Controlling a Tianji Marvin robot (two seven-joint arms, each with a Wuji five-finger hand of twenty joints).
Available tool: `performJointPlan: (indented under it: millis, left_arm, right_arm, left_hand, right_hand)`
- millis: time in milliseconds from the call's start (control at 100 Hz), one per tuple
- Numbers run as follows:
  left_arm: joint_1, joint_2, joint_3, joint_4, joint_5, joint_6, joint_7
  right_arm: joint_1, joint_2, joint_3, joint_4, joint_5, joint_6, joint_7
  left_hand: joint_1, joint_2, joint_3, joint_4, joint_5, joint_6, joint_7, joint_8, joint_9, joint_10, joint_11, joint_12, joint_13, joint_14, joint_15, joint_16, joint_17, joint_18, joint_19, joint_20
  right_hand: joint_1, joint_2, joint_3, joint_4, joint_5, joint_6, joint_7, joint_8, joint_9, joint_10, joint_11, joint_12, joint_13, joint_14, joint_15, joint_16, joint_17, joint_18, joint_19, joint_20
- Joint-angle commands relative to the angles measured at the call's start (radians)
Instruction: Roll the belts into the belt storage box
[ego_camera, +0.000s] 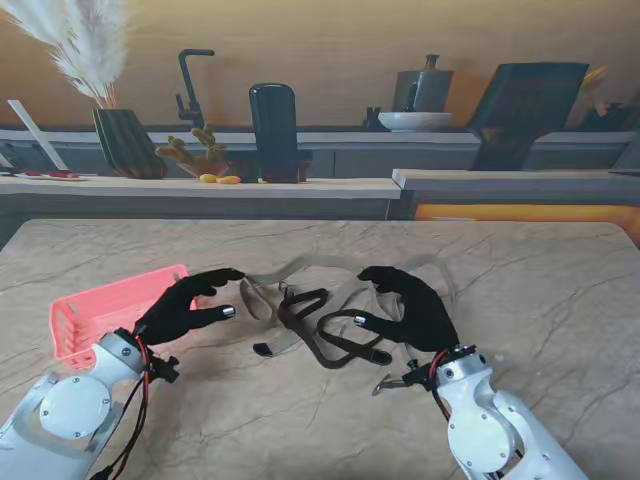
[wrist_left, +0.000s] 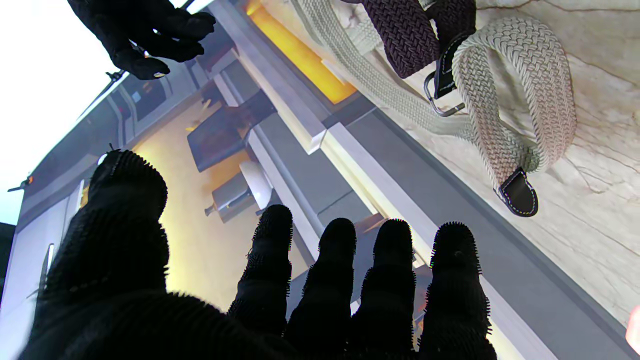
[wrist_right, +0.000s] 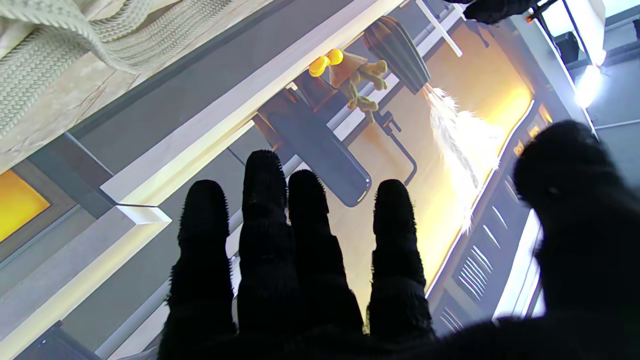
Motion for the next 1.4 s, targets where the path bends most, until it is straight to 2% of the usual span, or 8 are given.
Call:
performJointPlan:
  millis: [0,580,770,890,1150,1260,1310,1390]
  left_arm:
    - [0.001,-0.002,0.004,-0.004,0.006,0.004,-0.002]
    - [-0.004,-0.005,0.014,-0.004,0.008,0.028,0.005]
    - [-0.011,-0.003,0.024,-0.006,0.003,0.051,-0.009]
    - [-0.01,-0.003,0.023,-0.005,0.004,0.05,-0.009]
    - [-0.005,-0.005,0.021,-0.011,0.008,0.053,0.002]
    - [-0.004,-0.006,0.02,-0.014,0.007,0.058,0.003]
    - [-0.003,-0.006,0.02,-0.015,0.007,0.06,0.004]
    - [-0.002,-0.007,0.02,-0.017,0.009,0.061,0.006]
  right_arm:
    - [-0.003,0.006,0.004,-0.021,-0.028,0.001,0.019]
    - [-0.077,0.143,0.154,-0.14,-0.491,-0.179,0.458]
    - [-0.099,0.159,0.173,-0.129,-0.652,-0.192,0.428]
    - [-0.081,0.171,0.145,-0.09,-0.748,-0.173,0.344]
    - [0.004,0.196,0.053,-0.005,-0.86,-0.128,0.292]
    - [0.037,0.201,0.019,0.028,-0.867,-0.113,0.31]
    - [0.049,0.2,0.008,0.039,-0.854,-0.115,0.33]
    - [0.064,0.199,-0.004,0.053,-0.826,-0.123,0.351]
  left_hand:
    - [-0.006,-0.03,0.008,0.016,0.023,-0.025,-0.016,-0.005,0.016,0.002,-0.019,-0.013,0.017,-0.002,0.006,-0.005,0.001,-0.011,-0.003,-0.004]
    - [-0.001,-0.017,0.008,0.015,0.032,-0.041,-0.003,0.007,0.024,0.0,-0.016,-0.008,0.025,-0.002,0.013,0.003,-0.001,-0.017,0.011,-0.003]
    - [0.001,-0.015,0.004,0.015,0.034,-0.041,0.001,0.01,0.027,0.0,-0.015,-0.006,0.029,0.0,0.016,0.006,-0.002,-0.017,0.016,-0.003]
    - [0.001,-0.012,0.0,0.015,0.035,-0.041,0.002,0.012,0.029,0.001,-0.015,-0.005,0.031,-0.001,0.017,0.007,-0.002,-0.014,0.019,-0.003]
    - [0.005,-0.007,-0.005,0.016,0.037,-0.04,0.003,0.013,0.031,0.0,-0.014,-0.004,0.032,-0.001,0.018,0.009,-0.003,-0.015,0.024,-0.002]
    - [0.006,-0.005,-0.009,0.016,0.038,-0.041,0.003,0.014,0.031,0.001,-0.014,-0.004,0.032,-0.001,0.018,0.01,-0.006,-0.013,0.026,-0.002]
    - [0.007,-0.004,-0.01,0.016,0.039,-0.04,0.003,0.014,0.032,0.0,-0.014,-0.004,0.033,0.0,0.018,0.01,-0.005,-0.012,0.027,-0.001]
    - [0.008,-0.002,-0.012,0.017,0.039,-0.04,0.003,0.015,0.033,0.001,-0.014,-0.003,0.034,0.0,0.018,0.011,-0.006,-0.012,0.028,-0.001]
  right_hand:
    - [0.017,-0.004,-0.018,0.047,0.013,0.003,0.0,-0.007,0.011,-0.018,0.01,0.016,0.022,-0.022,0.016,0.017,0.006,-0.015,0.028,0.027]
    - [0.035,-0.004,0.032,0.034,0.022,-0.017,-0.011,-0.015,0.0,-0.034,-0.022,0.001,-0.004,-0.038,-0.028,-0.007,-0.018,-0.02,0.008,0.006]
    - [0.055,-0.022,0.015,0.037,0.024,-0.017,-0.002,-0.01,-0.025,-0.033,-0.017,0.008,-0.021,-0.048,-0.035,-0.01,-0.023,-0.03,-0.003,-0.001]
    - [0.051,-0.02,0.004,0.042,0.031,-0.016,0.01,-0.007,-0.054,-0.027,0.022,0.03,-0.046,-0.05,0.01,0.013,-0.027,-0.029,0.005,0.003]
    - [0.062,-0.028,0.01,0.047,0.082,-0.011,0.046,-0.005,-0.064,-0.018,0.087,0.055,-0.073,-0.046,0.103,0.043,-0.039,-0.024,0.023,0.011]
    - [0.09,-0.055,0.124,0.04,0.199,-0.05,0.121,0.015,-0.007,-0.038,0.134,0.07,-0.045,-0.055,0.175,0.066,-0.03,-0.023,0.064,0.006]
    - [0.137,-0.106,0.198,-0.06,0.251,-0.129,0.306,-0.142,0.073,-0.071,0.154,0.076,-0.017,-0.066,0.218,0.086,-0.02,-0.025,0.096,-0.01]
    - [0.192,-0.081,0.298,-0.091,0.393,-0.187,0.453,-0.228,0.24,-0.132,0.198,0.084,0.039,-0.092,0.299,0.126,0.011,-0.036,0.142,-0.007]
